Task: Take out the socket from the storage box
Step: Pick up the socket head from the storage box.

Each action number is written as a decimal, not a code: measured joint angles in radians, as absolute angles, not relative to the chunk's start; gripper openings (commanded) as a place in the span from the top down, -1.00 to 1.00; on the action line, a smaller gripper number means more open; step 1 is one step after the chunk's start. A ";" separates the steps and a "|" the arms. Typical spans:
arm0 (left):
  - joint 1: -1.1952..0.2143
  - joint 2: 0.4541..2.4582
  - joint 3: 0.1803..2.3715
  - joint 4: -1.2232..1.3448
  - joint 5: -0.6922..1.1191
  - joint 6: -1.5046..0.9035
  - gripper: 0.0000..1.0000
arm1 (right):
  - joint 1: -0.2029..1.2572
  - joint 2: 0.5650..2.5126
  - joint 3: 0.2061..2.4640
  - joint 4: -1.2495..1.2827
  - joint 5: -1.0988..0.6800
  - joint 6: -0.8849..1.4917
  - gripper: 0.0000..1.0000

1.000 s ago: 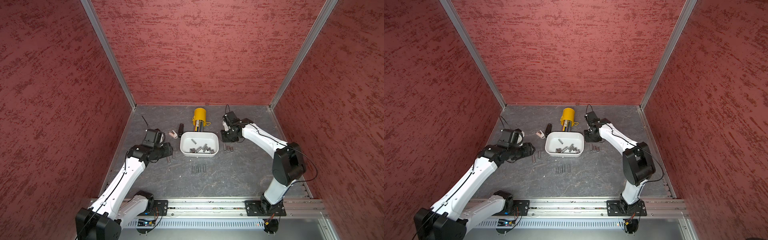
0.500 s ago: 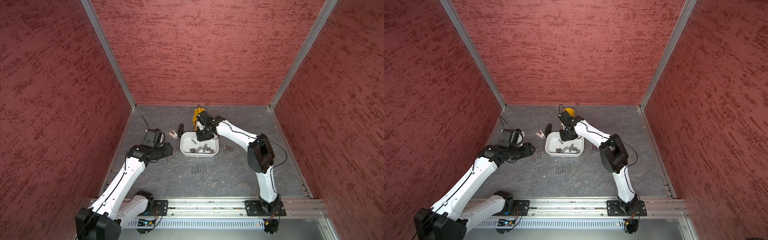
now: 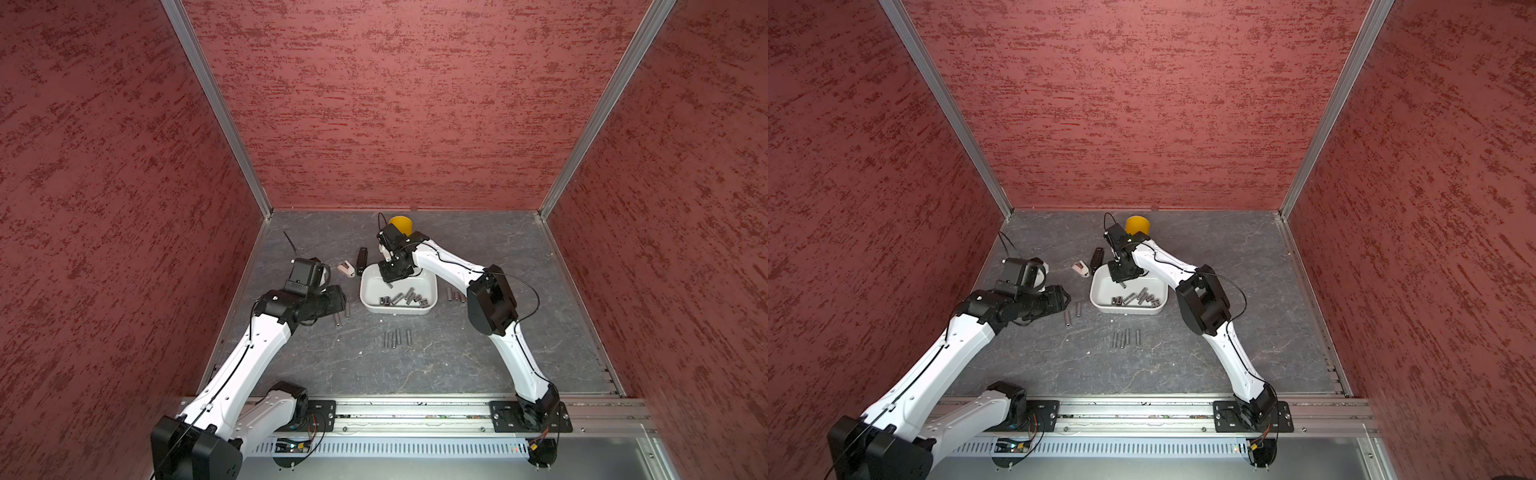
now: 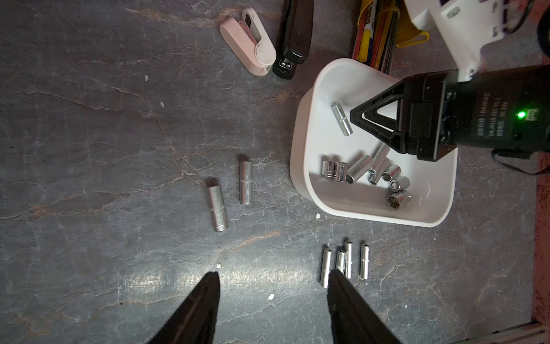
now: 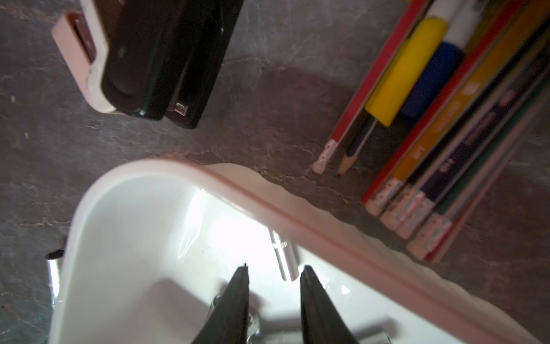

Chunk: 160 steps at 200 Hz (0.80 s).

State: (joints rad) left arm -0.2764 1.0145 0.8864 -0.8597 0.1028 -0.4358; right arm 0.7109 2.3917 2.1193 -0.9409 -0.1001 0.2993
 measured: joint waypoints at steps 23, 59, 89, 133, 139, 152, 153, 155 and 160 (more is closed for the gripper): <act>-0.276 1.015 0.886 -0.860 0.102 -0.436 -0.21 | 0.712 2.422 2.133 -0.951 -0.091 0.293 0.37; -0.276 1.015 0.886 -0.860 0.102 -0.436 -0.21 | 0.717 2.468 2.167 -0.971 -0.075 0.281 0.42; -0.276 1.016 0.886 -0.860 0.102 -0.436 -0.21 | 0.726 2.475 2.181 -0.981 -0.054 0.280 0.56; -0.276 1.024 0.886 -0.860 0.102 -0.436 -0.21 | 0.731 2.480 2.192 -0.992 -0.040 0.282 0.72; -0.276 1.024 0.886 -0.860 0.102 -0.436 -0.21 | 0.731 2.480 2.195 -0.996 -0.040 0.282 0.74; -0.276 1.025 0.886 -0.860 0.102 -0.436 -0.21 | 0.732 2.480 2.197 -1.002 -0.041 0.286 0.77; -0.276 1.025 0.886 -0.860 0.102 -0.436 -0.21 | 0.732 2.480 2.197 -1.002 -0.041 0.286 0.77; -0.276 1.025 0.886 -0.860 0.102 -0.436 -0.21 | 0.732 2.480 2.198 -1.002 -0.041 0.288 0.77; -0.276 1.026 0.886 -0.860 0.102 -0.435 -0.21 | 0.732 2.480 2.198 -1.003 -0.041 0.289 0.77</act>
State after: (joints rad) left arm -0.2764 1.0260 0.8864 -0.8597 0.1024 -0.4355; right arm 0.7322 2.4798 2.1983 -1.0027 -0.0410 0.2893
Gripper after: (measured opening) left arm 0.606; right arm 0.149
